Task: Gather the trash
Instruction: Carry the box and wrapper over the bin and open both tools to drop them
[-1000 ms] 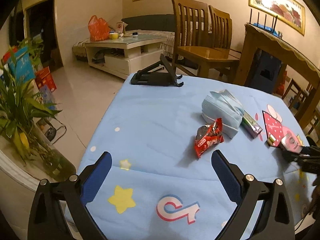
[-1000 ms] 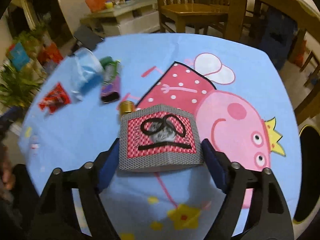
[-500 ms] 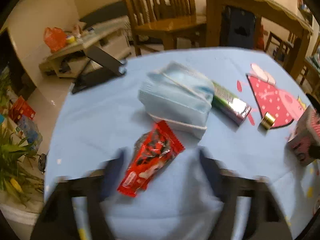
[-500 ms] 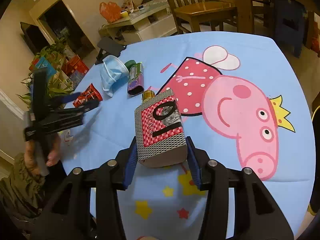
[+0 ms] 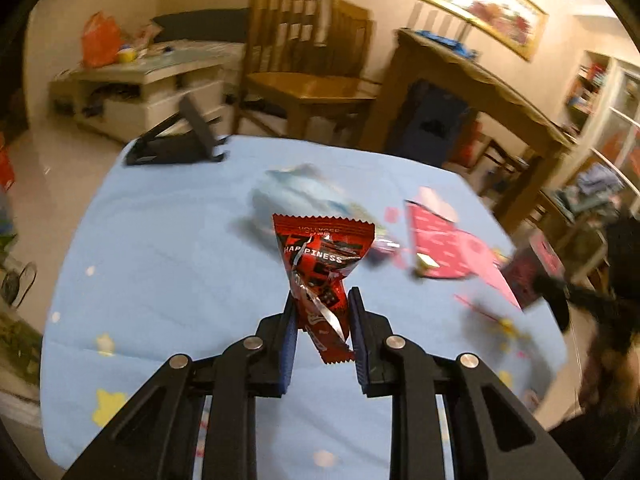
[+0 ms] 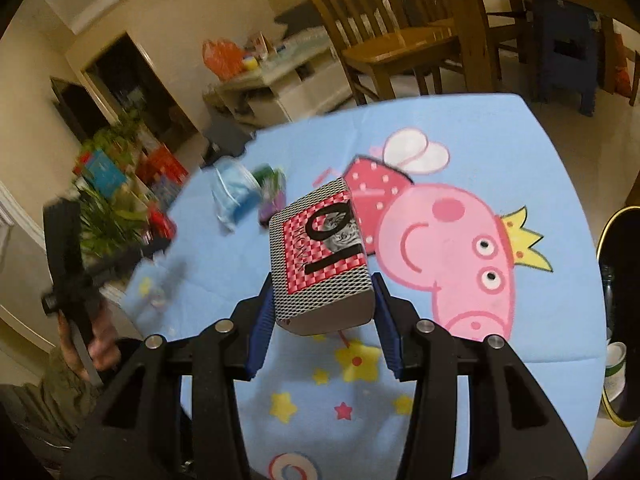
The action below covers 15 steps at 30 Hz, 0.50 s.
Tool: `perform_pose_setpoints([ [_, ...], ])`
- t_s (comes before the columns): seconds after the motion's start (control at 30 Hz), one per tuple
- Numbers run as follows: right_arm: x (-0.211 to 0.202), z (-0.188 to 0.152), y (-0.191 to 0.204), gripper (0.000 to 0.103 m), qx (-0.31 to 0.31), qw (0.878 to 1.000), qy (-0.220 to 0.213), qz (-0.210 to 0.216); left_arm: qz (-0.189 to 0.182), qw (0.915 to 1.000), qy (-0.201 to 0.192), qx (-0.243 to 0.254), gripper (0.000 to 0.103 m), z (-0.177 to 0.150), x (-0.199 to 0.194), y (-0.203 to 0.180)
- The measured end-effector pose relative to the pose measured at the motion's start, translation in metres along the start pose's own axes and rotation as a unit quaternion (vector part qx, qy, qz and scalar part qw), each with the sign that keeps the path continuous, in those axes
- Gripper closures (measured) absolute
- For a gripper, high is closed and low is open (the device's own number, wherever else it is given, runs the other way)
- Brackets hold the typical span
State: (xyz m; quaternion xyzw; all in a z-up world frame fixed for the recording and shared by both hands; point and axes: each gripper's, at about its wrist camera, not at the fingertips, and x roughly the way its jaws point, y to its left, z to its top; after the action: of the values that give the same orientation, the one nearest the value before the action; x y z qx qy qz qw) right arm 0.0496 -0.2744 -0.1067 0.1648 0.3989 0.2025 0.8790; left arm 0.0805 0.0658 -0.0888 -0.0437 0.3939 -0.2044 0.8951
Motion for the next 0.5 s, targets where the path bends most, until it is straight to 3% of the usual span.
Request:
perform_pose_setpoints([
  [0.13,-0.026,0.004,-0.016,0.058,0.027,0.998,-0.03,0.037,-0.005,0.9985,-0.012,0.054,0.08,-0.001,-0.011,-0.044],
  [0.17,-0.028,0.003,-0.024,0.058,0.037,0.999,-0.023,0.031,-0.012,0.9982,-0.008,0.058,0.08,-0.001,-0.009,-0.052],
  [0.27,-0.025,-0.004,-0.048,0.058,0.053,0.997,0.01,-0.058,-0.022,0.997,0.012,0.073,0.08,-0.003,0.005,-0.078],
  [0.5,-0.067,-0.012,-0.078,0.058,0.082,0.996,-0.025,-0.029,-0.039,0.9906,0.03,0.128,0.08,-0.004,0.028,-0.147],
])
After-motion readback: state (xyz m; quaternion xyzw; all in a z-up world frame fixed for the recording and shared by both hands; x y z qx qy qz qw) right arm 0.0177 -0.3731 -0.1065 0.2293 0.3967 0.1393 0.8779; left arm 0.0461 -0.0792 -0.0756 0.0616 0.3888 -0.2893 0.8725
